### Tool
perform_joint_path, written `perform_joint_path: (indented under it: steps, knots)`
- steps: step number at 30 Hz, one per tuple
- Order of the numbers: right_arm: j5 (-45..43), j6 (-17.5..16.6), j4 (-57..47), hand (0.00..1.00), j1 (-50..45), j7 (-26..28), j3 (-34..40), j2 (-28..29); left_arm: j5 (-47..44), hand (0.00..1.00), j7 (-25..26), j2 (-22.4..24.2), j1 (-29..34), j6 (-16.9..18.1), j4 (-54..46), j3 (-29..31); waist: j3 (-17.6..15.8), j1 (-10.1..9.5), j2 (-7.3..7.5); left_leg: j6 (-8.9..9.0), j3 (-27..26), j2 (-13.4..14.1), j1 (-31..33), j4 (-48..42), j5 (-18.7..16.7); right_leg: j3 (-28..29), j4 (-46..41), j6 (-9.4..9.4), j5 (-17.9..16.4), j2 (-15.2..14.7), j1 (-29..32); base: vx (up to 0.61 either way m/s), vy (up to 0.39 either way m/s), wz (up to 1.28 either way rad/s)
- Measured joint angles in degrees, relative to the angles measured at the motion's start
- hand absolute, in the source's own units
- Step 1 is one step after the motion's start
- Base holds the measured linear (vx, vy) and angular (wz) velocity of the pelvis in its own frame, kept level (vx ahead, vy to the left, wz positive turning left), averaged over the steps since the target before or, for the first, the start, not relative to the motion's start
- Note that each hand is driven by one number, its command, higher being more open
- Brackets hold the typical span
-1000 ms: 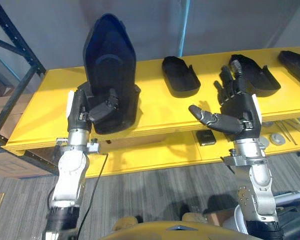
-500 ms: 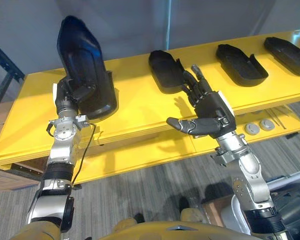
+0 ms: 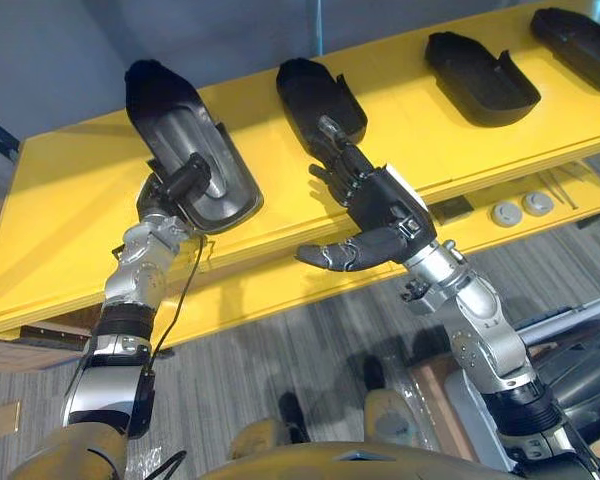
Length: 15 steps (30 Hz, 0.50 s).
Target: Walk over and take three plastic housings, then place them on the shelf
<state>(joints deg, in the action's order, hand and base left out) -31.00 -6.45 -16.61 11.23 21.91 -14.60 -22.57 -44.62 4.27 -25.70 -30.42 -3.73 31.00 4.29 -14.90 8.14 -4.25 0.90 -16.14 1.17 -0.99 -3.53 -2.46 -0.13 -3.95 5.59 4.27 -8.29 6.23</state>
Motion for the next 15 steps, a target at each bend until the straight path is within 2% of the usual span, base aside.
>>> perform_joint_path:
  steps: [3,7,14,15]
  knots:
    - [-1.2,0.0,-2.9,1.0,3.8,-0.1,-2.6,0.9,0.3,0.0,-0.8,0.6,0.0,-0.2,-3.2,-0.9,-1.3,-0.08,-0.07,-0.03,1.4,-0.2,0.9,0.1,0.8,-1.4,-0.9,-0.1,-0.2,-0.5,0.7,-0.05,-0.015,0.26]
    - [-1.2,-0.1,-4.7,1.0,6.3,-1.7,-6.6,3.3,2.4,0.0,-1.3,1.3,0.0,-2.8,-6.3,-3.0,-1.6,-0.72,-0.09,0.03,3.4,-0.6,0.8,0.7,1.5,-3.4,-2.9,-0.12,-1.5,-1.1,0.7,-0.03,-0.009,0.24]
    - [-1.0,0.0,-4.7,1.0,6.6,-5.8,-7.7,3.3,5.0,0.0,-2.1,1.4,-0.3,-4.6,-9.2,-3.7,-1.9,-1.63,-0.12,0.27,4.5,-1.1,2.5,0.9,2.3,-4.9,-5.9,-0.11,-2.9,-2.4,3.1,-0.03,-0.001,0.13]
    - [-1.0,0.1,-4.7,1.0,6.7,-6.5,-7.6,3.3,6.3,1.0,-2.0,1.4,-0.8,-5.0,-9.2,-3.8,-2.1,-1.73,-0.2,0.21,4.7,-1.1,2.7,1.2,2.7,-5.1,-6.6,-0.09,-3.1,-2.5,3.6,-0.01,-0.018,0.11]
